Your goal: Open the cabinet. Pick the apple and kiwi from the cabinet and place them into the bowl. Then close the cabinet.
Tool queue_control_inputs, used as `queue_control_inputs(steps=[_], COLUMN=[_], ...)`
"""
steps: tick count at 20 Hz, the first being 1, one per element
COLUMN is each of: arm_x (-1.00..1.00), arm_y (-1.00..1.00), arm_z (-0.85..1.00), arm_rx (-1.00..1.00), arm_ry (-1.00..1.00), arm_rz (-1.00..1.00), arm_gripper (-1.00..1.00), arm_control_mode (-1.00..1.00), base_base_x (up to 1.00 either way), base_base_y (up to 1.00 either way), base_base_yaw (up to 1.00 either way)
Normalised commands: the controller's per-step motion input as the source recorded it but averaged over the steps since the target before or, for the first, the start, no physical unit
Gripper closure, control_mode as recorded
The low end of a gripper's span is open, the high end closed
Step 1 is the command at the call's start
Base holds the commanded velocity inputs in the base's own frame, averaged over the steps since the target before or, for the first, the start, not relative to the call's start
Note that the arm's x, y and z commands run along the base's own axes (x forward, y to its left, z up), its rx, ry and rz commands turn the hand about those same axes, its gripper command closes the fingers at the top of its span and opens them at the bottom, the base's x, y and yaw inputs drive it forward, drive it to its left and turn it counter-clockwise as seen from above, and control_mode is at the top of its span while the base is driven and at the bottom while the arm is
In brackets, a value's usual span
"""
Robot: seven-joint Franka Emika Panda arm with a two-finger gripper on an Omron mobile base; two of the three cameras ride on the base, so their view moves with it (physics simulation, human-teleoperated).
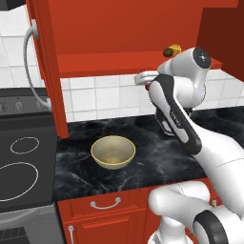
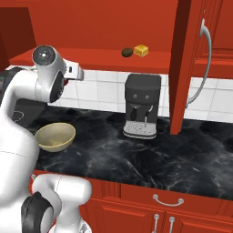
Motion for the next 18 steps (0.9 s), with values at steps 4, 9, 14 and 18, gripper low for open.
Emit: queue_control_inputs(steps=[4, 9, 14, 18], arm_x=[-0.94, -0.04, 0.06, 0.24], arm_y=[-0.03, 0.51, 0.74, 0.46], arm_z=[-0.35, -0.57, -1.0, -1.0], arm_rx=[0.01, 0.03, 0.0, 0.01], arm_ry=[0.27, 0.27, 0.37, 0.32], arm_rz=[0.0, 0.0, 0.0, 0.0], arm_gripper=[1.0, 1.0, 1.0, 1.0], arm_control_mode=[-1.0, -1.0, -1.0, -1.0], base_base_x=[0.0, 0.0, 0.0, 0.0], base_base_y=[0.0, 0.0, 0.0, 0.0], base_base_yaw=[0.0, 0.0, 0.0, 0.0])
